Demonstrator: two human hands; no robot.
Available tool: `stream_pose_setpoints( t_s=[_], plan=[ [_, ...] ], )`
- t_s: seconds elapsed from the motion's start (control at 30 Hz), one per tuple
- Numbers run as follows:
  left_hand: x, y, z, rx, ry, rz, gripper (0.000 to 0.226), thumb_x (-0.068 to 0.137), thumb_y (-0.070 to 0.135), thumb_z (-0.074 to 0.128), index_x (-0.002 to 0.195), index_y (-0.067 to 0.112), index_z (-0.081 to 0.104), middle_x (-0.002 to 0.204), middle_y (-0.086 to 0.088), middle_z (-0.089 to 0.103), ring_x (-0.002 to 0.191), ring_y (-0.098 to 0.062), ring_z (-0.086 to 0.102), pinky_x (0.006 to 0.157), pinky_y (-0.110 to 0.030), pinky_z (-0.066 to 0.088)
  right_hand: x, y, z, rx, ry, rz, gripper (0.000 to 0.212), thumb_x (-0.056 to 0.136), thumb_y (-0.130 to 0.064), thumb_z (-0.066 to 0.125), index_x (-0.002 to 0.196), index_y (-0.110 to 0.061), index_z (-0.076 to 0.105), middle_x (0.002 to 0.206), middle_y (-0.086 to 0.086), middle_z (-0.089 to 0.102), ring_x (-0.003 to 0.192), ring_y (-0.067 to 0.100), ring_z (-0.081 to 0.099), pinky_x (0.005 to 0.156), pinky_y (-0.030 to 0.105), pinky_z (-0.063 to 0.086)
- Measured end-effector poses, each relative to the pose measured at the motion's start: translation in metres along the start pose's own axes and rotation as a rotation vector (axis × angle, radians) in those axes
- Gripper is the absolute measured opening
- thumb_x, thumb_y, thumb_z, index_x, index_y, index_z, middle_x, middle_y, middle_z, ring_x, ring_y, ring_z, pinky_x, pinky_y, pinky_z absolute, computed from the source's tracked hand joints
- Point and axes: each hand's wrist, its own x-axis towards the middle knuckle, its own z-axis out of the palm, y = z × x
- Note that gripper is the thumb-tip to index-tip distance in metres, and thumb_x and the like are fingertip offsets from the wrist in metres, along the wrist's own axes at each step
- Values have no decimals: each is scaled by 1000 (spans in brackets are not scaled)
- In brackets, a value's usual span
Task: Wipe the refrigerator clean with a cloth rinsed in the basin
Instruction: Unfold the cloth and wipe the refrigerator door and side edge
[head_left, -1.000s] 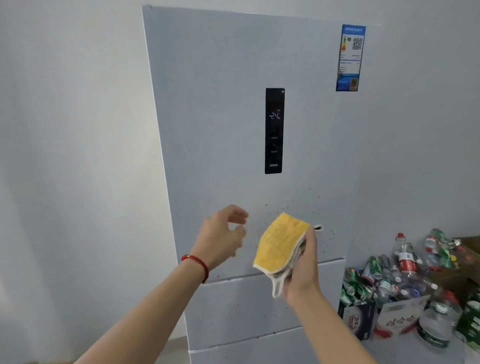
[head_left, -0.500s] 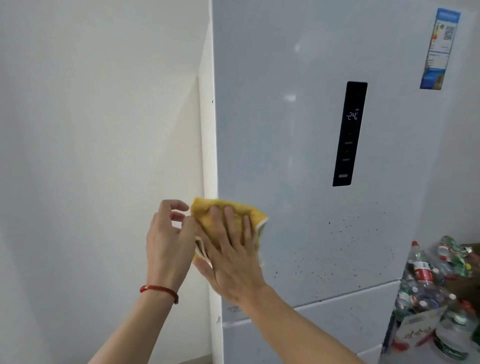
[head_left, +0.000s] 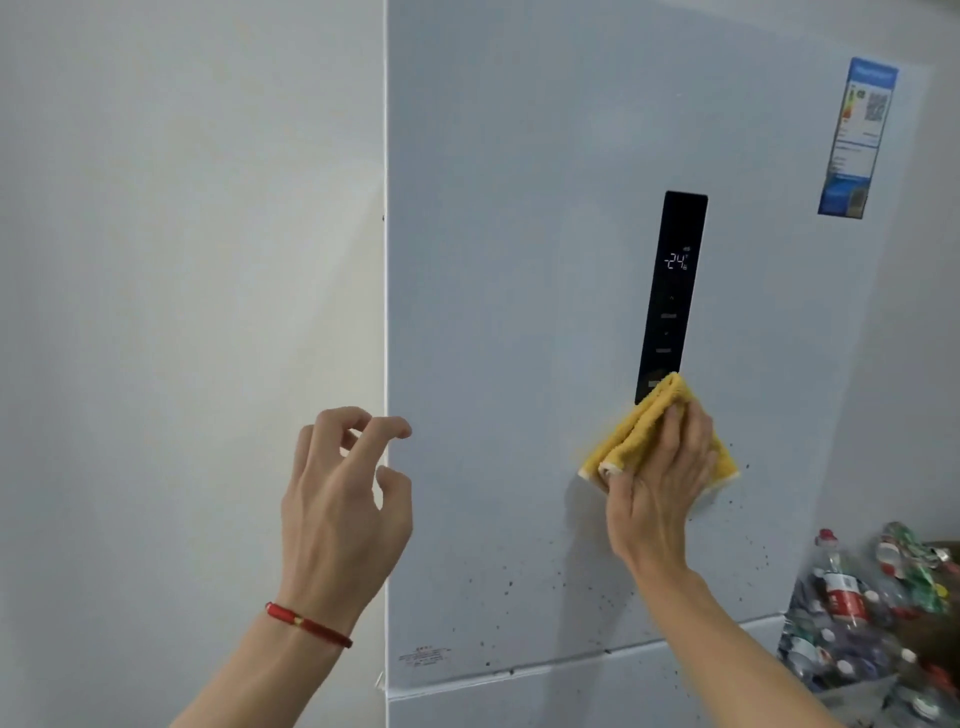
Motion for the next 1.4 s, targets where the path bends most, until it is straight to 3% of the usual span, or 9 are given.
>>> stream_pose_setpoints(
  t_s=[0.17,0.33,0.53,0.73,0.9,1.0,1.2,1.3,1.4],
  plan=[
    [21,61,27,85,-30,154,37,72,-4,65,103,16,71,105,-3,57,91,-24,51,63,-32,44,11,-66,9,126,-141,-213,80,95,-44,37,162,-2,21,173,15,1,160,38,-8,125,63,-8],
    [24,112,72,72,-61,265,29,79,8,62,106,13,72,114,-6,64,107,-31,54,75,-42,52,21,28,-8,-105,-211,-551,79,98,-39,54,163,-12,17,173,12,10,160,37,6,123,69,14],
    [28,146,115,92,-141,320,37,84,19,60,119,15,72,140,-8,59,136,-33,46,104,-48,46,60,175,-57,-196,-180,-274,77,106,-60,13,166,-12,0,173,16,-3,160,39,-3,122,71,10],
    [23,159,143,98,-161,354,46,84,13,56,128,11,68,149,-11,52,146,-33,39,113,-54,40,124,153,-54,-52,51,133,80,101,-66,1,165,-19,-6,174,13,-10,160,35,-11,123,68,2],
    [20,179,172,28,-64,356,43,80,0,54,120,6,70,145,-14,55,143,-35,42,112,-54,40,102,98,-37,-170,-94,-524,74,97,-47,47,163,-25,23,172,12,10,159,41,5,123,69,8],
    [5,188,185,-2,-94,382,44,77,-3,55,118,2,69,142,-17,56,141,-38,44,111,-55,40,86,132,-43,-211,-155,-762,74,94,-51,54,162,-31,29,171,7,20,160,35,13,124,67,13],
    [-15,130,143,125,-85,356,40,80,-2,52,115,1,70,140,-18,57,135,-40,47,107,-59,41,56,228,-56,-48,-47,77,80,100,-71,6,166,-27,-2,174,10,-9,160,34,-9,125,63,-3],
    [-27,89,102,186,-27,280,43,77,-3,52,117,1,69,140,-18,56,131,-41,49,109,-53,41,36,187,-33,114,67,533,78,100,-67,15,165,-29,-7,174,4,-13,160,27,-13,125,64,-3],
    [-40,57,70,195,49,110,50,71,-3,54,120,0,65,134,-20,52,121,-43,48,113,-36,33,15,119,-10,93,94,584,76,102,-56,20,166,-23,-6,173,12,-11,160,34,-12,122,68,-2]
  ],
)
